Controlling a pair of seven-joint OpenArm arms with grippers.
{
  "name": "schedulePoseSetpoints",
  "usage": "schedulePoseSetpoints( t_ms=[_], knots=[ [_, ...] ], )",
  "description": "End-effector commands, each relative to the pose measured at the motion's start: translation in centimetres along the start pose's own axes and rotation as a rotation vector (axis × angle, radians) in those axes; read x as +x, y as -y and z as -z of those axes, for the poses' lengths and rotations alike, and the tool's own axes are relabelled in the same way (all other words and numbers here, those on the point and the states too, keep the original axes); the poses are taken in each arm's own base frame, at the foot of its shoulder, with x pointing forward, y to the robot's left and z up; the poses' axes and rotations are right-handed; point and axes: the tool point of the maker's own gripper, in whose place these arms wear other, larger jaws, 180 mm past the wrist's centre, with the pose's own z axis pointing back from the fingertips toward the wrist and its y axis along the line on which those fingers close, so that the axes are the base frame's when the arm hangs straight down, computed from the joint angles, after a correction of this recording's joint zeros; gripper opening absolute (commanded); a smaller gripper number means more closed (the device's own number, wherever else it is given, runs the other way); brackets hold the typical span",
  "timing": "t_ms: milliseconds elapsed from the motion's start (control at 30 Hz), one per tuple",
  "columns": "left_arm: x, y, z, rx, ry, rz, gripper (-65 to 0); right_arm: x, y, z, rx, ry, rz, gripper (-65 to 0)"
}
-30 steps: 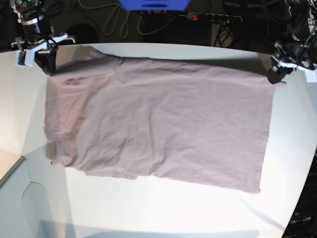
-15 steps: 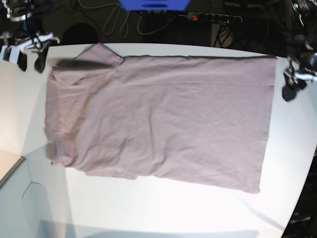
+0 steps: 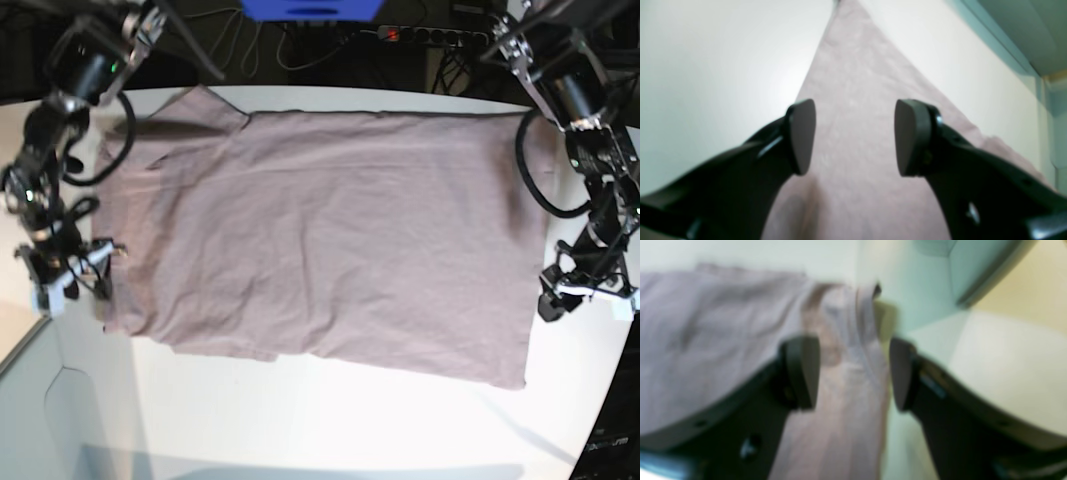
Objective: Layout the t-shirt on the table in an organized manner, then fold the t-shirt properly
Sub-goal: 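Move both grippers down onto the shirt's side edges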
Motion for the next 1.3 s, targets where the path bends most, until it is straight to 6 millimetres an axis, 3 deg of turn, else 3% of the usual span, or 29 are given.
schedulePoseSetpoints(
  t_ms=[0, 133, 200, 333, 533, 700, 833, 900, 1100, 1267],
  knots=[
    [1.8, 0.3, 0.2, -0.005, 0.035, 0.021, -28.8, 1.7, 1.1, 1.1, -0.007, 0.019, -0.004, -31.3],
    [0.6, 1.3, 1.1, -0.023, -0.009, 0.046, -28.8, 2.1, 2.5, 5.4, 0.039, -0.069, 0.066, -31.3],
    [-0.1, 1.2, 1.2, -0.023, -0.026, 0.046, -28.8, 2.1, 3.1, 6.6, 0.061, -0.087, 0.109, -31.3],
    [-2.3, 0.2, 1.3, -0.006, -0.079, 0.023, -28.8, 2.8, 2.6, 7.9, 0.1, -0.003, 0.185, -31.3],
    [-5.6, -1.4, 1.3, 0.021, -0.155, -0.014, -28.8, 2.0, 1.4, 8.4, 0.126, 0.05, 0.238, -31.3],
    [-6.6, -1.9, 1.1, 0.031, -0.177, -0.02, -28.8, 1.6, 1.1, 8.4, 0.13, 0.043, 0.244, -31.3],
    [-7.0, -2.0, 0.9, 0.033, -0.184, -0.021, -28.8, 1.1, 3.3, 8.5, 0.011, 0.028, 0.257, -31.3],
    [-7.1, -2.1, 0.9, 0.034, -0.185, -0.021, -28.8, 0.9, 3.3, 8.5, 0.008, 0.025, 0.257, -31.3],
    [-7.9, -2.4, 0.6, 0.041, -0.201, -0.02, -28.8, -0.8, 1.8, 8.6, 0.026, -0.004, 0.268, -31.3],
    [-10.8, -2.4, 1.0, 0.035, -0.278, -0.011, -28.8, -2.6, 0.1, 8.6, 0.051, -0.039, 0.263, -31.5]
  ],
)
